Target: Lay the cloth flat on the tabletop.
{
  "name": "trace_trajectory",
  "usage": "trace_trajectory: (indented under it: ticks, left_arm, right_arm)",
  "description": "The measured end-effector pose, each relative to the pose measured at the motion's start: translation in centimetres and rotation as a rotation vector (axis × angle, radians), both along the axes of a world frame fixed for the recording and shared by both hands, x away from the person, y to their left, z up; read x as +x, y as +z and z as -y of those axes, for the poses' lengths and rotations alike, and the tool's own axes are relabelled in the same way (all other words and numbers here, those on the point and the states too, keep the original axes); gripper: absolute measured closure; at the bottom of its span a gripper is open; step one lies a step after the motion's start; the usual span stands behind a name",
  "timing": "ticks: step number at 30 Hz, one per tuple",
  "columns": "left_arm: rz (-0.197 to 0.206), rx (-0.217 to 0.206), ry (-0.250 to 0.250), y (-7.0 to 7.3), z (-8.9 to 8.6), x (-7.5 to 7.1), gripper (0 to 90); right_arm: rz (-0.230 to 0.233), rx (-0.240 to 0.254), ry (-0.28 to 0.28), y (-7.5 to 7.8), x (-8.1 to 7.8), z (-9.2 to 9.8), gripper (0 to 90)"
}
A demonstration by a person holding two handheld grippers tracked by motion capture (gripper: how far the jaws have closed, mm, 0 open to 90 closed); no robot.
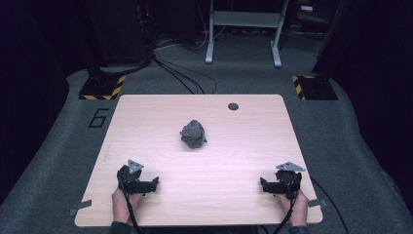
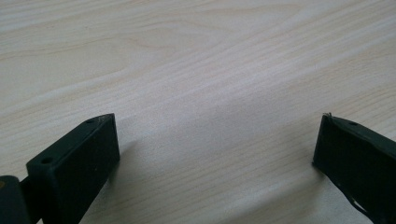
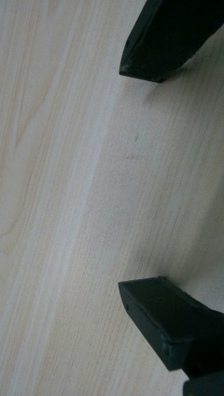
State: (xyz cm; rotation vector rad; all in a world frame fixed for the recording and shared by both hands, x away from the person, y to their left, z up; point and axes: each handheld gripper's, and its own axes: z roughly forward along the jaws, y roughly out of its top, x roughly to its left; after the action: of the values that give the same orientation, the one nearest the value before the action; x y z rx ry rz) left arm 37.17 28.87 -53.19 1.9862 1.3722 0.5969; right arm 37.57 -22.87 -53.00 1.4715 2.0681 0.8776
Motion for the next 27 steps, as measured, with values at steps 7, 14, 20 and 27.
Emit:
trace_trajectory:
  ticks: [7,14,20,27]
  left_arm:
    - [-0.002,-0.012,-0.010,0.0,-0.1,-0.1,0.1]
    - [-0.004,-0.034,-0.018,0.1,-0.3,0.0,0.0]
    - [-0.029,-0.034,-0.053,0.5,-0.2,0.6,0.0]
    - [-0.009,-0.050,-0.095,2.7,0.5,1.7,0.1]
  right_arm:
    - [0.001,0.000,-0.003,0.0,-0.1,0.0,0.0]
    - [-0.001,-0.001,-0.010,0.0,-0.1,0.0,0.0]
    - [-0.001,-0.001,-0.012,0.0,-0.1,-0.1,0.0]
    - [0.000,0.000,-0.007,0.0,-0.1,0.0,0.0]
